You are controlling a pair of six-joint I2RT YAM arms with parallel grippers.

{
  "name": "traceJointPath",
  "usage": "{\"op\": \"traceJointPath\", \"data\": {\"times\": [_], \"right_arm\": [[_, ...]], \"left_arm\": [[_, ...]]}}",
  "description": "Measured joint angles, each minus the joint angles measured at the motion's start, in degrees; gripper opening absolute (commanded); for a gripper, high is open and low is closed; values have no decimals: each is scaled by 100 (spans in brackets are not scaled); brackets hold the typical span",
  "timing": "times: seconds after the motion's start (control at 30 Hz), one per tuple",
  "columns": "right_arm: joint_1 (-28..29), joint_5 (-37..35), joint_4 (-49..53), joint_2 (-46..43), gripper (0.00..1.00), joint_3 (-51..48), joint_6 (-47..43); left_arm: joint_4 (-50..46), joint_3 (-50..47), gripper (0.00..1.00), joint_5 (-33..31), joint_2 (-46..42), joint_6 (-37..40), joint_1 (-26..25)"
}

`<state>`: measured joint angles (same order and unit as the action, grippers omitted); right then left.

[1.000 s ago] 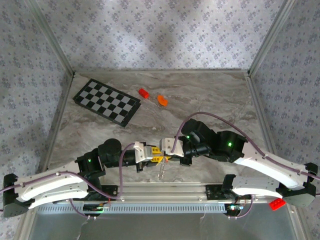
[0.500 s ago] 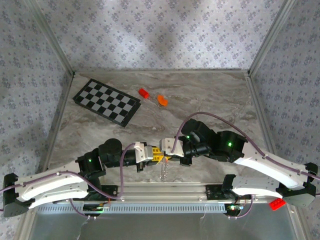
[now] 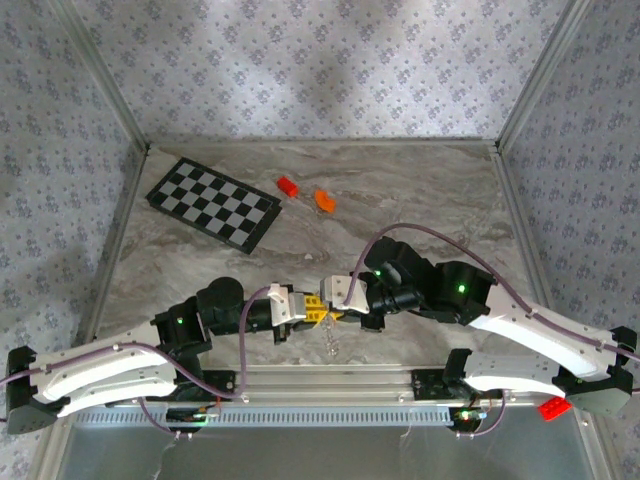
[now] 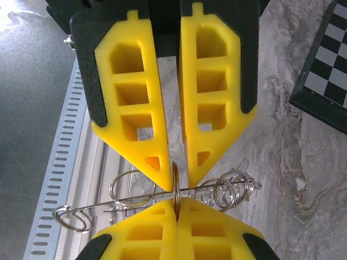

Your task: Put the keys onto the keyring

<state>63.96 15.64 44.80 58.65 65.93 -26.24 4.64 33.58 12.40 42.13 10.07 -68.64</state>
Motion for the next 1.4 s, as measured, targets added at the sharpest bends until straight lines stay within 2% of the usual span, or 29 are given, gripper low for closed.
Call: {"op": "traceJointPath", "data": {"times": [0.1,0.23,0.53,0.73,0.87,1.1,1.4], "right_arm": [[-9,17,-2,-7,0,0,2],[-20,17,-13,-17,0,0,2],[-24,22,-175,-142,0,-48,13],[-24,46,-614,-387,29,-354,199],[-24,90,-892,-710,41,-656,374],[-170,350,-1633,-1401,41,-1222,824],[-396,780,-2365,-1593,39,-1639,1373]], "left_arm": [[22,0,12,2,0,0,0],[42,-2,0,44,2,4,0],[166,-11,0,35,-70,39,0],[199,-42,0,-4,-192,42,0],[243,-66,0,0,-247,46,0],[254,-74,0,177,-505,68,0],[396,-111,0,516,-839,90,0]]}}
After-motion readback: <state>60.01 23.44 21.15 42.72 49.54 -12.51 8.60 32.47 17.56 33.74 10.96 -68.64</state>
